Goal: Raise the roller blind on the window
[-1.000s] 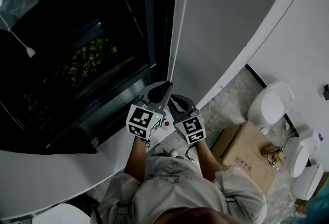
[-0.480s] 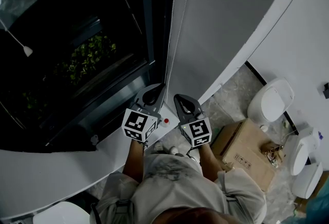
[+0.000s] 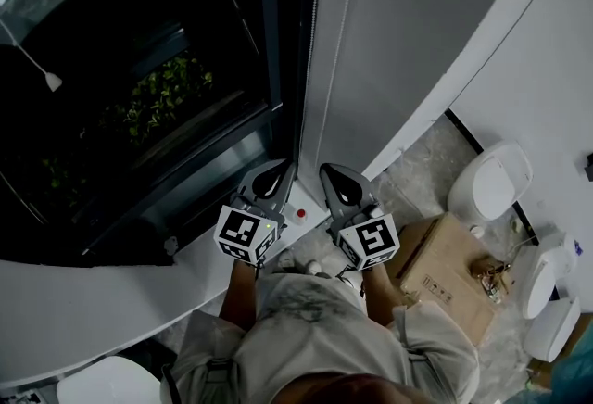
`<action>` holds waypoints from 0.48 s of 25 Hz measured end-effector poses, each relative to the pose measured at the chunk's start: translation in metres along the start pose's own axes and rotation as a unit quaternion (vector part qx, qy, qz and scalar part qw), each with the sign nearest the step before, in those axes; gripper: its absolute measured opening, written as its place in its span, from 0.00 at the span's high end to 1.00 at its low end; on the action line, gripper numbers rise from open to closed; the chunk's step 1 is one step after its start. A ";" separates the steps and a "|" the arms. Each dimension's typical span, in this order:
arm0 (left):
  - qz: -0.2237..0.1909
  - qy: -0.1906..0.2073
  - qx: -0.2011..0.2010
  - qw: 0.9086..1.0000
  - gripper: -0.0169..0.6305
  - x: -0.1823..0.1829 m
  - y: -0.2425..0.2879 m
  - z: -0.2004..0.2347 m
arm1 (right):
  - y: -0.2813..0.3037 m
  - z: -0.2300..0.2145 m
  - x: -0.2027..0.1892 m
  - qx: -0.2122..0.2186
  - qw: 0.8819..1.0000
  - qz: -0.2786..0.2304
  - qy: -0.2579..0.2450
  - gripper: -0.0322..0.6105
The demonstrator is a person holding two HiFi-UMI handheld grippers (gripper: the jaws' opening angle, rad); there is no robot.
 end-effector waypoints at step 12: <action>-0.003 -0.005 0.002 1.000 0.96 -0.001 0.002 -0.002 | 0.001 0.008 -0.010 0.013 1.000 0.015 -0.006 0.94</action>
Point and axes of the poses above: the fingertips, and each gripper's own axes: y forward along the fingers, z to its left, x out of its top, the point moved 1 cm from there along -y, backward along the fingers, and after that the axes turned 4 degrees about -y, right-handed, at the moved point
